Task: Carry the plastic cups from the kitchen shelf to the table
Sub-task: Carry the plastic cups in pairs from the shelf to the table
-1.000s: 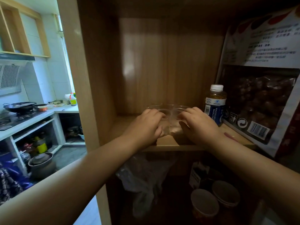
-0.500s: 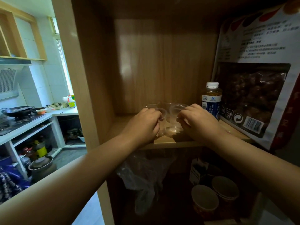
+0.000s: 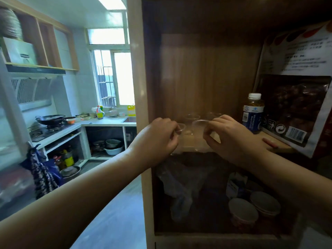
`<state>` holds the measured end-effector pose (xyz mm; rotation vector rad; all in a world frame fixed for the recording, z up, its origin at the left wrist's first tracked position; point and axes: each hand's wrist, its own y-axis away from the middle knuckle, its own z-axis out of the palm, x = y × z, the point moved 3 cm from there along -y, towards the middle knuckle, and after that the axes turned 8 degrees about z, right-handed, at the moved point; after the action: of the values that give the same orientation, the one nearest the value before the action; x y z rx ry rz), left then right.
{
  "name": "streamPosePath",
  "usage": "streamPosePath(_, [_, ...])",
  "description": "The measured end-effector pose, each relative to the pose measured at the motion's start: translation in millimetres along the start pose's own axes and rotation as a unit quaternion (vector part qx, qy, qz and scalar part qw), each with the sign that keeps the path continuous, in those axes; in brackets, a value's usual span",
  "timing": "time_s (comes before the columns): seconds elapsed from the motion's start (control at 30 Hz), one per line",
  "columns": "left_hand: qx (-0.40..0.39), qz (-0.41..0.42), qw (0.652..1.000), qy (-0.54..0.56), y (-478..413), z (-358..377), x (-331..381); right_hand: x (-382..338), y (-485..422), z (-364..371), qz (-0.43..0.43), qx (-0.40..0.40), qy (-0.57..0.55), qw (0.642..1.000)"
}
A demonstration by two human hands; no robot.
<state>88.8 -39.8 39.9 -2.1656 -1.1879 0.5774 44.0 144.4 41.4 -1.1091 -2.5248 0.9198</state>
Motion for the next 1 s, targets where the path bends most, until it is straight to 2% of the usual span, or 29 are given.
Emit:
streamPosePath(0.13, [0.024,-0.021,0.999,-0.018,54,-51,2,-67,5,-1,-0.018,0.015,-0.022,1.000])
streamPosePath(0.23, [0.016,-0.046,0.998,-0.045,104,-94,-8,-130,4,2,-0.061,0.023,-0.055,0.996])
streamPosePath(0.33, [0.005,-0.096,0.993,-0.067,163,-141,-21,-201,3,8,-0.110,0.035,-0.118,0.986])
streamPosePath(0.47, [-0.011,-0.173,0.981,-0.092,252,-210,-32,-300,0,29,-0.168,0.002,-0.180,0.969])
streamPosePath(0.77, [-0.030,-0.311,0.923,-0.225,444,-359,-25,-530,17,60,-0.301,-0.033,-0.316,0.899])
streamPosePath(1.0, [-0.013,-0.409,0.864,-0.293,549,-438,-10,-669,32,78,-0.387,-0.087,-0.373,0.839])
